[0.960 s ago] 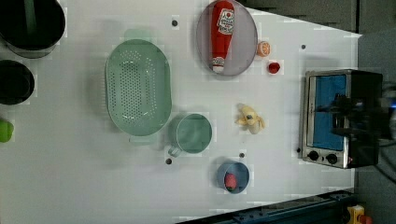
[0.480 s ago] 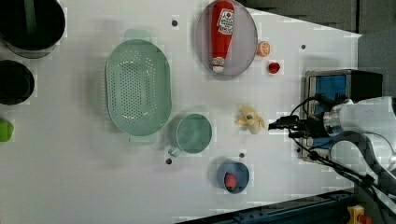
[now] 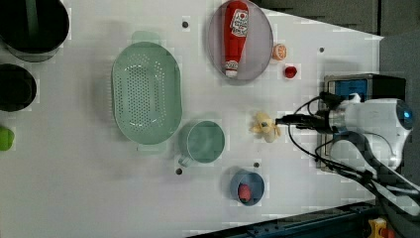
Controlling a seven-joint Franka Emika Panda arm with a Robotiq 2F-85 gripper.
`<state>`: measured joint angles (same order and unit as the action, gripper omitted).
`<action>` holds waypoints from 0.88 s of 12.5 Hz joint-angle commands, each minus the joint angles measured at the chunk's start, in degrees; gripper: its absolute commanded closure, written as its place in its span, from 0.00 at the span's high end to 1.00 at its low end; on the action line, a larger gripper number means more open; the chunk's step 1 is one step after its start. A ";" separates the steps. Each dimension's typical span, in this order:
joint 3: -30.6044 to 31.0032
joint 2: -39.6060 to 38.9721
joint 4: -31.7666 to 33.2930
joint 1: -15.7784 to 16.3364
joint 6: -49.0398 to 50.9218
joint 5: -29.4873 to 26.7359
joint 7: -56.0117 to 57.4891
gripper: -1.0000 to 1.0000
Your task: Pick Banana and place it in mug.
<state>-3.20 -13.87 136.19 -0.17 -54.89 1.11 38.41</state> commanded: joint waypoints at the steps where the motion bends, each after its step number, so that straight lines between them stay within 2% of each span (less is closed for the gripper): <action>1: -0.57 -4.93 1.64 0.17 -6.44 0.43 4.41 1.00; 6: -0.16 -8.98 2.08 0.30 -13.05 0.43 4.36 1.00; 7: -0.21 -9.20 2.38 0.31 -14.05 0.43 4.37 0.96; 11: -0.01 -8.77 2.86 0.31 -14.58 0.38 4.37 0.49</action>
<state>-4.01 -23.32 139.43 -0.34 -68.26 1.64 41.10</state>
